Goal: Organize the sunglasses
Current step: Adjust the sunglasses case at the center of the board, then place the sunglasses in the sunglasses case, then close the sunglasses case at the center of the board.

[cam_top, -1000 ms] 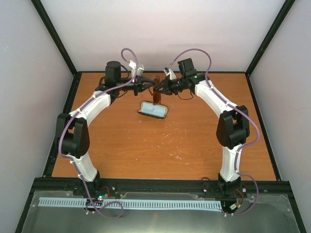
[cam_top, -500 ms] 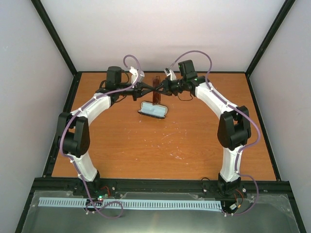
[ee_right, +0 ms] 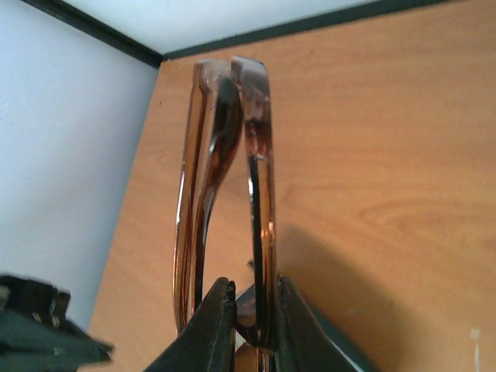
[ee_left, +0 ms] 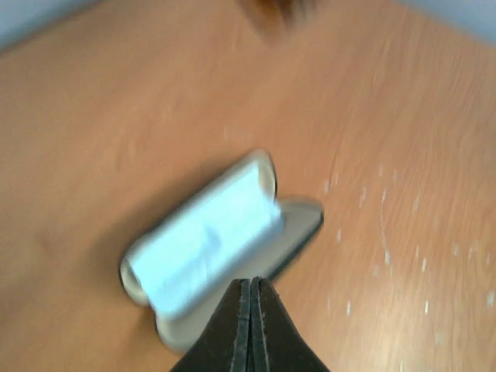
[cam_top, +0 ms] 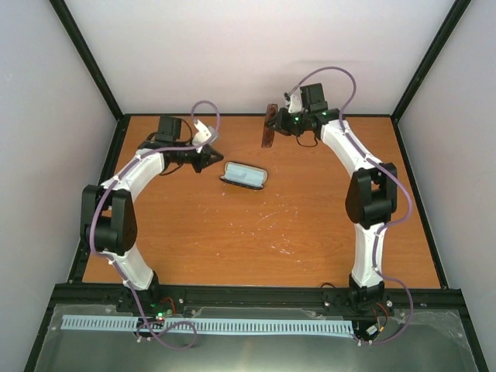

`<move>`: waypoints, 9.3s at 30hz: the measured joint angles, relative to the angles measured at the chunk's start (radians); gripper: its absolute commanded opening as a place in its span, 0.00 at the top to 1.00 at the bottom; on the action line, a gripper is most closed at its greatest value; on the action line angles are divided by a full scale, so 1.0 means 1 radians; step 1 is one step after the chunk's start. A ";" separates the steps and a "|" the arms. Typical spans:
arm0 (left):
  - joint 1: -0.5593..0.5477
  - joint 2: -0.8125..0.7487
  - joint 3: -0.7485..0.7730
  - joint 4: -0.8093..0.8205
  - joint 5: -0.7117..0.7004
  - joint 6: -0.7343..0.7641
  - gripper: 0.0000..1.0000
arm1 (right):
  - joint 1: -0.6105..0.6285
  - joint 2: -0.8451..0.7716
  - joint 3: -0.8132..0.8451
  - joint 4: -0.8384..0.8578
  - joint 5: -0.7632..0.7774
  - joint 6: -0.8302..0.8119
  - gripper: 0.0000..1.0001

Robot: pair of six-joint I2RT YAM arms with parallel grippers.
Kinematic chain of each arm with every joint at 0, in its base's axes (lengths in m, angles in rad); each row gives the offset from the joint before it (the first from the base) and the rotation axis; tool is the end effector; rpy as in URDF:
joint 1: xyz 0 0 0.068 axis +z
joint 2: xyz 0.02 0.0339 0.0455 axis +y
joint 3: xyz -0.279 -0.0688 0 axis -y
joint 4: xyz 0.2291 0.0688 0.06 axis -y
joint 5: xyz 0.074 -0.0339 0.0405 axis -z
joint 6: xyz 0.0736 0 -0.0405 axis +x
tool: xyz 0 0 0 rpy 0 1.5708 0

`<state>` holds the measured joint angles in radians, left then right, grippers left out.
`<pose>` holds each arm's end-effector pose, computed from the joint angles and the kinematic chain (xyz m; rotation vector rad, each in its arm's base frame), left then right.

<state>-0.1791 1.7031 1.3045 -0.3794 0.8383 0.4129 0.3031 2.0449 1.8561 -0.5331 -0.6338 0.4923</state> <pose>0.3632 -0.1214 0.2700 1.0048 1.9283 -0.8415 0.4487 0.1860 0.2896 -0.1251 2.3790 1.1250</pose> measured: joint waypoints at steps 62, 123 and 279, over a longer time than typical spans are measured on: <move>-0.065 0.436 0.316 -0.313 -0.232 0.213 0.99 | 0.097 0.083 -0.162 -0.174 0.127 -0.227 0.97; 0.030 0.304 0.098 -0.069 -0.159 0.004 0.99 | 0.255 0.352 0.253 -0.462 0.245 -0.004 0.97; -0.119 0.490 0.286 -0.294 -0.194 -0.013 0.99 | 0.227 0.281 0.164 -0.395 0.434 0.031 0.96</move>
<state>-0.2985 2.1933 1.5906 -0.6735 0.6445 0.4000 0.5297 2.3260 2.0205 -0.9283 -0.1997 0.5232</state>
